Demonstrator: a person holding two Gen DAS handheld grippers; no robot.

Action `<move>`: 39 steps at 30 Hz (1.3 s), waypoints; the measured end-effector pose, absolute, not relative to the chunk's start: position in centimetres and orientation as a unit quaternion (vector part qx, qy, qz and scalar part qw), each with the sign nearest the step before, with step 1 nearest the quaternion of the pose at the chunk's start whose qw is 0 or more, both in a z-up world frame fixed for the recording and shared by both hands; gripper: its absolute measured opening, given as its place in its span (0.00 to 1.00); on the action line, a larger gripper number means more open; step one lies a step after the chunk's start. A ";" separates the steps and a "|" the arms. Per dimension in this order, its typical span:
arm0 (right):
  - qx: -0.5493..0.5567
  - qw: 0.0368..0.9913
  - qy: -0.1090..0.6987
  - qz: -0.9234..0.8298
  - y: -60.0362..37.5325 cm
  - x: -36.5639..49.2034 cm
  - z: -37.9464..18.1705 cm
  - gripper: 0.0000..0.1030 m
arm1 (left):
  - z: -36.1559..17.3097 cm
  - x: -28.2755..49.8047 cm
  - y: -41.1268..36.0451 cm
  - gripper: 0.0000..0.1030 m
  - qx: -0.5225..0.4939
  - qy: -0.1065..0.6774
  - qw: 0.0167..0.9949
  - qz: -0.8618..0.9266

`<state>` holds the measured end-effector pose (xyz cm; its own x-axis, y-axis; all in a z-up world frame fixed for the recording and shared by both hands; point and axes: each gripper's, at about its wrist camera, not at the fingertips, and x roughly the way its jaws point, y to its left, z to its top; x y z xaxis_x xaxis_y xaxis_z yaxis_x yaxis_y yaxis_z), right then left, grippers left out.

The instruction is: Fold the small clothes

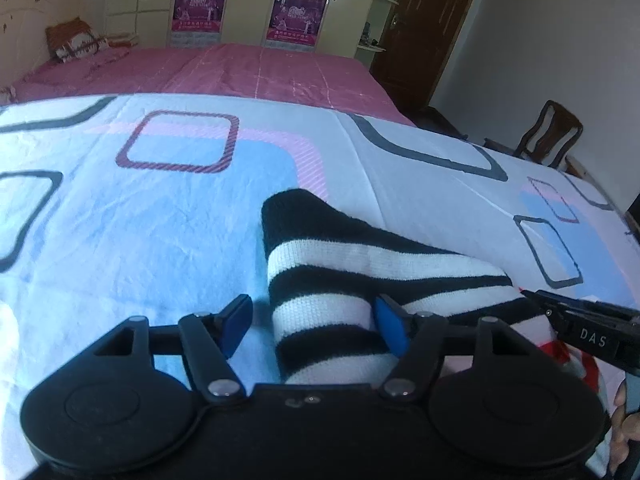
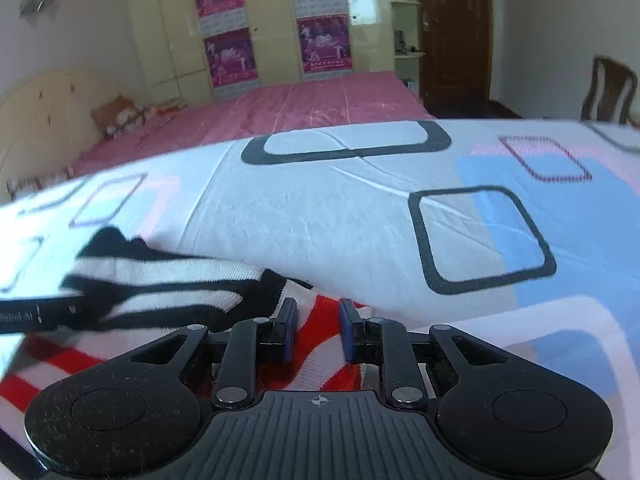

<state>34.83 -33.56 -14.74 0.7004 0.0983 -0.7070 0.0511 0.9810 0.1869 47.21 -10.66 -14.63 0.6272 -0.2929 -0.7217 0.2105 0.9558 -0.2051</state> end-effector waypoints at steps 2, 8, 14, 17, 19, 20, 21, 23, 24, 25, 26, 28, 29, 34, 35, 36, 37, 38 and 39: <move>0.103 0.914 0.391 0.016 -33.8 35.0 -14.5 0.21 | -14.3 47.0 -10.6 0.67 -0.053 0.410 0.901 -0.134; 0.093 0.914 0.395 0.022 -33.7 35.0 -14.1 0.21 | -13.3 46.3 -10.4 0.66 -0.041 0.407 0.904 -0.129; 0.112 0.921 0.372 0.031 -34.1 33.8 -12.1 0.21 | -11.6 44.6 -10.2 0.65 -0.029 0.395 0.908 -0.137; 0.107 0.926 0.359 0.044 -33.8 32.6 -10.7 0.21 | -10.7 43.3 -10.3 0.65 -0.022 0.387 0.910 -0.149; 0.099 0.929 0.352 0.058 -33.4 31.7 -9.9 0.21 | -10.2 42.2 -10.4 0.64 -0.020 0.381 0.911 -0.158; 0.092 0.930 0.351 0.066 -33.0 31.0 -9.6 0.21 | -9.9 41.6 -10.4 0.64 -0.018 0.378 0.911 -0.163; 0.086 0.930 0.351 0.072 -32.7 30.5 -9.4 0.21 | -9.8 41.1 -10.4 0.64 -0.017 0.377 0.911 -0.167; 0.076 0.928 0.353 0.085 -32.1 29.2 -9.3 0.21 | -9.5 39.9 -10.3 0.63 -0.016 0.374 0.911 -0.172; 0.072 0.927 0.356 0.090 -31.8 28.6 -9.4 0.21 | -9.5 39.3 -10.2 0.63 -0.017 0.374 0.911 -0.173; 0.070 0.927 0.357 0.093 -31.6 27.9 -9.5 0.21 | -9.6 38.7 -10.0 0.63 -0.019 0.374 0.911 -0.173; 0.069 0.925 0.360 0.096 -31.5 27.2 -9.7 0.21 | -9.7 38.1 -9.9 0.63 -0.021 0.376 0.910 -0.174; 0.067 0.924 0.365 0.098 -31.2 26.2 -10.1 0.21 | -10.3 37.2 -9.8 0.62 -0.017 0.379 0.909 -0.172; 0.063 0.923 0.368 0.097 -31.1 25.8 -10.4 0.21 | -10.6 36.9 -9.8 0.64 -0.014 0.376 0.911 -0.170; 0.032 0.921 0.381 0.076 -30.7 25.9 -12.3 0.21 | -12.0 36.8 -9.9 0.64 -0.013 0.371 0.913 -0.167; 0.023 0.921 0.383 0.072 -30.6 26.1 -12.6 0.21 | -12.2 36.8 -9.8 0.65 -0.016 0.372 0.913 -0.168; 0.026 0.920 0.385 0.069 -30.7 26.3 -12.8 0.21 | -12.3 36.8 -9.6 0.65 -0.021 0.373 0.912 -0.167; 0.033 0.920 0.386 0.067 -30.7 26.3 -12.7 0.21 | -12.3 36.8 -9.5 0.65 -0.025 0.375 0.912 -0.165; 0.029 0.919 0.387 0.068 -30.6 26.3 -12.6 0.21 | -12.1 36.7 -9.4 0.65 -0.027 0.376 0.911 -0.164; 0.022 0.919 0.387 0.071 -30.5 26.2 -12.6 0.21 | -11.8 36.5 -9.4 0.65 -0.026 0.375 0.913 -0.162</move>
<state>26.18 -30.49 -12.56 0.6906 0.1466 -0.7082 -0.1126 0.9891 0.0949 36.52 -9.38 -11.84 0.6668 -0.3141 -0.6758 0.2755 0.9465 -0.1681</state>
